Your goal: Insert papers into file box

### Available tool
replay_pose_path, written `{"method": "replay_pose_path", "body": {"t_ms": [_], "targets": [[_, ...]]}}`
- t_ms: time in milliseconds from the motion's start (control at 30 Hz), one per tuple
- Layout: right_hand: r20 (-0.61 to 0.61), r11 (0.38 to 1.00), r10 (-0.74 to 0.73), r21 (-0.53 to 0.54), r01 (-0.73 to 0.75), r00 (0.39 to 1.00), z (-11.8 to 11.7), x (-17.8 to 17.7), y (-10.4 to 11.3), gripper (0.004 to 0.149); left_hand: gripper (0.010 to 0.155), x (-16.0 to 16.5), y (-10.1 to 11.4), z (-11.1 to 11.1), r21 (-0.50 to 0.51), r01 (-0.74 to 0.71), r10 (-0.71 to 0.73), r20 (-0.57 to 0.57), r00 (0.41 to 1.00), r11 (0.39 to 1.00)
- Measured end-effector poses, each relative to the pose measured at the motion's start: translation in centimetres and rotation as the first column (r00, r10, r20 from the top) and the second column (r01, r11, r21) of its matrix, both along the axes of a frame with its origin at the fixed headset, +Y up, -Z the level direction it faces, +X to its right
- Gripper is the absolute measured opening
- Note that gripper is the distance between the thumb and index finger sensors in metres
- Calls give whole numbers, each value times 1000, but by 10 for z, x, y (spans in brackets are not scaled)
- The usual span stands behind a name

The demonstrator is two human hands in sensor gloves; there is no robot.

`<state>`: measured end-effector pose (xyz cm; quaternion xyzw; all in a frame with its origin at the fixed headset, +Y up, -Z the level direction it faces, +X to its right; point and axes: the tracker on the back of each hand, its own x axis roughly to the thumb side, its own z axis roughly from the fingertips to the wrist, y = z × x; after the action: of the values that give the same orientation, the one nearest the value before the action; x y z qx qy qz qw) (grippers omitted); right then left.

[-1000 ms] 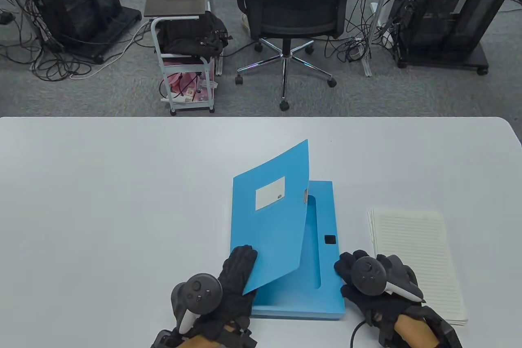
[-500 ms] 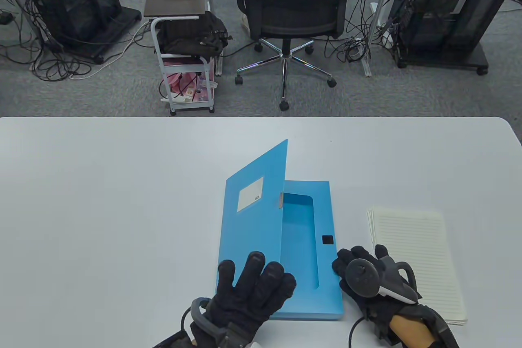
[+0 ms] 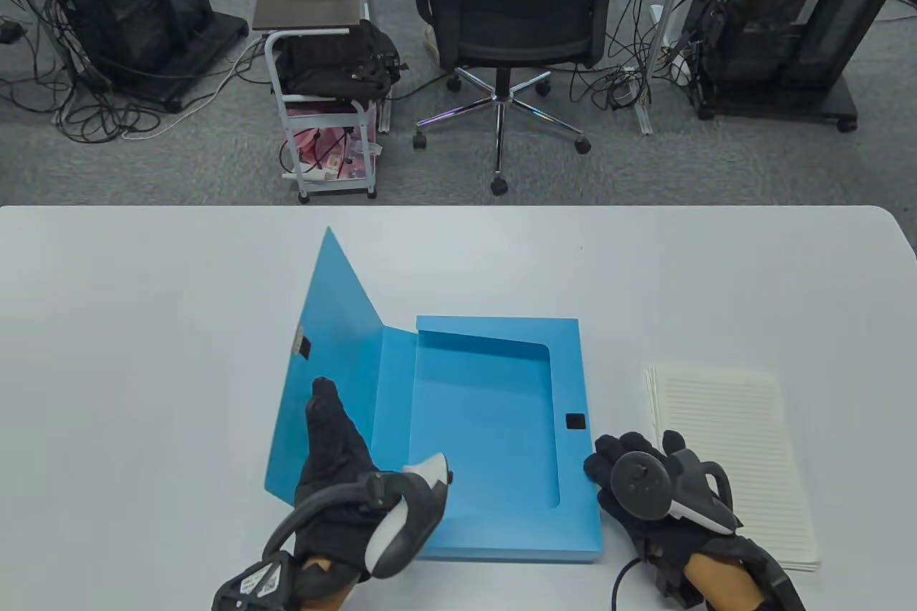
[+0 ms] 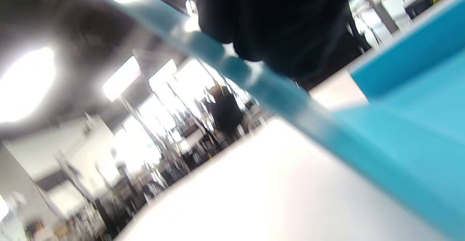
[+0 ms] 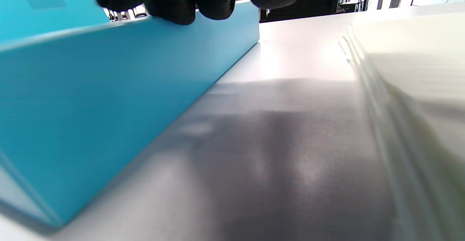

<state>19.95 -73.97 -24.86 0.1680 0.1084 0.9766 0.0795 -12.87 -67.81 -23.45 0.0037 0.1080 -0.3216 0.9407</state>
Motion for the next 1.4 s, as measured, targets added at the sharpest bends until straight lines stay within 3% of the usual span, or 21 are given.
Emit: {"method": "replay_pose_path", "body": {"t_ms": [133, 267, 467, 600, 700, 800, 900, 967, 1033, 1100, 1200, 1233, 1333, 1400], "targets": [[-1, 1000, -3, -5, 3, 1000, -1, 0, 1, 50, 66, -24, -46, -21, -30, -293, 294, 18, 956, 956], [-1, 1000, -6, -6, 6, 1000, -2, 0, 1, 49, 71, -47, -79, -31, -138, -499, 488, -108, 866, 856], [-2, 1000, -22, 5, 22, 1000, -2, -1, 0, 49, 76, -70, -105, -34, -225, -781, 725, -290, 625, 583], [-27, 997, -43, -62, 41, 999, -7, 1, 4, 51, 77, -68, -99, -36, -225, -757, 708, -268, 654, 614], [3, 998, -43, -34, 44, 999, -20, 19, 26, 63, 78, -68, -91, -34, -157, -788, 759, -209, 616, 596], [157, 995, 56, 69, -68, 986, -50, 50, 57, 59, 79, -66, -74, -29, -69, -832, 829, -71, 555, 551], [301, 973, 185, 78, -217, 935, -88, 80, 67, 58, 79, -61, -58, -20, -29, -852, 851, 73, 521, 524], [317, 961, 265, -15, -275, 910, -112, 95, 59, 61, 79, -57, -52, -15, -19, -875, 868, 134, 478, 485], [326, 948, 312, -161, -273, 892, -144, 113, 34, 66, 78, -53, -48, -9, -29, -894, 878, 203, 433, 448], [307, 927, 323, -291, -235, 895, -163, 123, 10, 74, 77, -51, -47, -6, -45, -893, 874, 232, 426, 447], [311, 891, 356, -399, -219, 881, -176, 128, -13, 84, 76, -52, -46, -6, -50, -893, 877, 223, 426, 446], [278, 856, 381, -467, -223, 882, -180, 130, -27, 86, 76, -53, -47, -6, -55, -901, 885, 224, 408, 430], [303, 850, 329, -507, -141, 894, -188, 136, -32, 86, 75, -54, -51, -8, -65, -899, 887, 208, 413, 434], [231, 854, 372, -465, -234, 899, -191, 135, -32, 85, 75, -53, -53, -8, -56, -894, 881, 208, 425, 445]]}}
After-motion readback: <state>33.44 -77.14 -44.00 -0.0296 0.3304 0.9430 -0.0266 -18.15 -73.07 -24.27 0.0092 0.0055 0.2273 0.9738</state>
